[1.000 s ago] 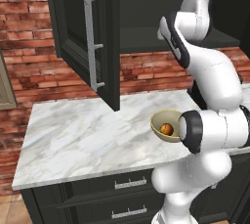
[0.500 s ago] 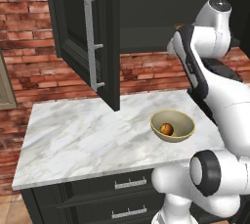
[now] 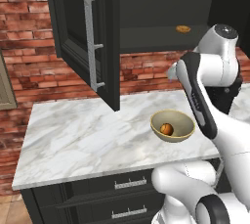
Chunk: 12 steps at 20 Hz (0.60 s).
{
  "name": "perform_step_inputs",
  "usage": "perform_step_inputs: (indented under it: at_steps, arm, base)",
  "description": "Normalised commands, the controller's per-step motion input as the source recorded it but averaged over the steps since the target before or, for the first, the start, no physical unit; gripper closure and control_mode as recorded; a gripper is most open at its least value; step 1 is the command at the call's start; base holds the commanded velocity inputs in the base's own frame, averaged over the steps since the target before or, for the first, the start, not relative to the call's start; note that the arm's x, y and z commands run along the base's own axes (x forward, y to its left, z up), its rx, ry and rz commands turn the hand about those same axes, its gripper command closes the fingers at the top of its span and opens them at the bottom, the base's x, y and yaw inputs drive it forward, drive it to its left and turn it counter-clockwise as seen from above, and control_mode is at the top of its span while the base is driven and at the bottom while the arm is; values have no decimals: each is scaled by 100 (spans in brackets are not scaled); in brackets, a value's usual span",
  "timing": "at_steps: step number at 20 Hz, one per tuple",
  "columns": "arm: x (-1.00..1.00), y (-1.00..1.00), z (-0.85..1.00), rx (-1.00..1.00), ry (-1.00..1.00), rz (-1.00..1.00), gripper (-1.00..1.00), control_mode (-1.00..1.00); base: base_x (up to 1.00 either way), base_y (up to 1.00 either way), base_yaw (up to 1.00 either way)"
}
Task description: Open the cabinet. Pick the banana and orange from the cabinet and place them into the bowl. Then close the cabinet.
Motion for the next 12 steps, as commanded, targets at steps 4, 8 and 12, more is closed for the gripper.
perform_step_inputs:
  at_steps: [4,8,12]
  arm:
    - [-8,17,-75,0,12,3,100,-100]
    - [13,0,-50,-4,4,0,100,-100]
    - [26,0,-30,-1,4,0,100,-100]
  base:
    - [0,0,0]
    - [0,0,0]
    - [0,0,0]
